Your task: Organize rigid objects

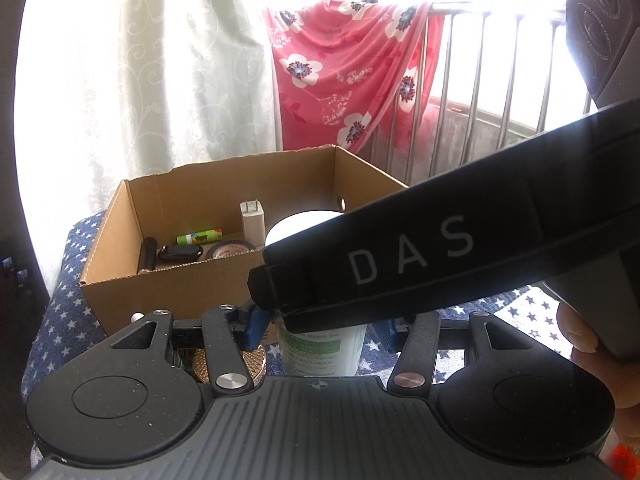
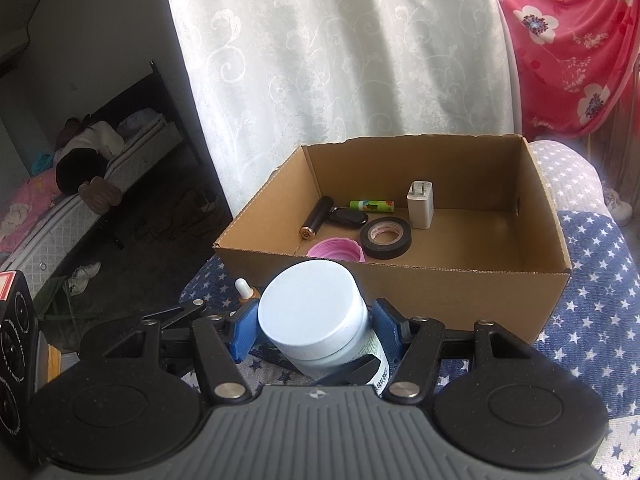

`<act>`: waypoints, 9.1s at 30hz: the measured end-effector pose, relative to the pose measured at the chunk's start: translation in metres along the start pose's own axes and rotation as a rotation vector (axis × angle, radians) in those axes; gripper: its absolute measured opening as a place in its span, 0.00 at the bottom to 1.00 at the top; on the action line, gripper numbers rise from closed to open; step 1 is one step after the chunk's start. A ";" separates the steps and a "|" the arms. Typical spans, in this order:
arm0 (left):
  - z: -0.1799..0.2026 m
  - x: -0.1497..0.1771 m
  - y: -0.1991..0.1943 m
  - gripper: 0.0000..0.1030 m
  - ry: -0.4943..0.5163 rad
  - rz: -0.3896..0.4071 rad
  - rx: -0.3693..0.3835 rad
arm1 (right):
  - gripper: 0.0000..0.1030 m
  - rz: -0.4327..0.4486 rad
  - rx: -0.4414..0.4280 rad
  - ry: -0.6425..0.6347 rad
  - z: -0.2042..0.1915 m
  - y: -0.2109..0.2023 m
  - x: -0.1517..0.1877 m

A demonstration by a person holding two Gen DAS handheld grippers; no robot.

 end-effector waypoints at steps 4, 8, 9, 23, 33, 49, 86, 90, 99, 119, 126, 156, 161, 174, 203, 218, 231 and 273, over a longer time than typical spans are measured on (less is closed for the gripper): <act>-0.002 -0.002 -0.003 0.51 0.000 0.013 -0.006 | 0.62 0.010 -0.003 -0.010 -0.006 -0.007 -0.001; -0.002 -0.006 -0.010 0.51 -0.003 0.029 -0.012 | 0.62 0.023 -0.006 -0.023 -0.012 -0.013 -0.004; -0.003 -0.008 -0.012 0.51 -0.002 0.034 -0.014 | 0.62 0.027 -0.007 -0.027 -0.013 -0.015 -0.005; -0.016 -0.086 -0.021 0.52 0.028 0.118 -0.027 | 0.62 0.128 -0.036 -0.106 -0.024 -0.047 -0.078; -0.031 -0.118 0.078 0.52 -0.049 -0.025 0.043 | 0.62 0.021 -0.046 -0.026 0.046 0.011 -0.124; -0.052 -0.103 0.195 0.52 -0.123 -0.256 0.008 | 0.57 -0.109 -0.026 0.031 0.136 0.120 -0.130; -0.084 -0.101 0.103 0.65 -0.106 -0.159 0.062 | 0.67 0.135 0.037 0.059 0.118 0.008 -0.136; -0.083 -0.097 0.060 0.66 -0.099 -0.107 0.060 | 0.67 0.193 0.005 0.072 0.099 -0.032 -0.114; -0.101 -0.033 0.002 0.67 -0.051 -0.082 0.011 | 0.67 0.190 -0.151 0.184 0.060 -0.051 -0.034; -0.110 0.081 0.047 0.58 -0.018 -0.164 -0.089 | 0.57 -0.058 -0.200 0.275 0.024 0.074 0.038; -0.118 0.082 0.060 0.52 -0.030 -0.148 -0.127 | 0.51 -0.122 -0.210 0.320 0.029 0.100 0.046; -0.079 0.079 0.062 0.51 -0.009 -0.177 -0.021 | 0.41 -0.145 -0.181 0.421 0.052 0.080 0.067; -0.081 0.077 0.065 0.52 -0.031 -0.191 -0.002 | 0.41 -0.146 -0.185 0.428 0.053 0.081 0.067; -0.081 0.076 0.065 0.54 -0.035 -0.197 -0.013 | 0.42 -0.149 -0.200 0.446 0.053 0.081 0.067; -0.077 0.071 0.062 0.53 -0.039 -0.191 -0.013 | 0.43 -0.132 -0.185 0.416 0.045 0.072 0.067; -0.069 0.015 0.011 0.53 -0.005 -0.060 -0.034 | 0.44 -0.009 -0.185 0.287 0.010 0.015 0.022; -0.065 -0.077 0.033 0.53 -0.006 -0.004 0.008 | 0.44 0.116 -0.135 0.161 0.028 -0.016 -0.071; -0.099 -0.039 0.175 0.57 -0.281 -0.469 0.016 | 0.43 -0.259 -0.047 0.159 0.120 0.138 -0.072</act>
Point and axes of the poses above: each gripper's, at about its wrist camera, not at the fingertips, and y roughly the way its jaws point, z to its right, x to its underside, the point moved 10 cm from there along y, roughly the way its jaws point, and after that the axes turned 3 degrees about x, right-handed, at the moved point
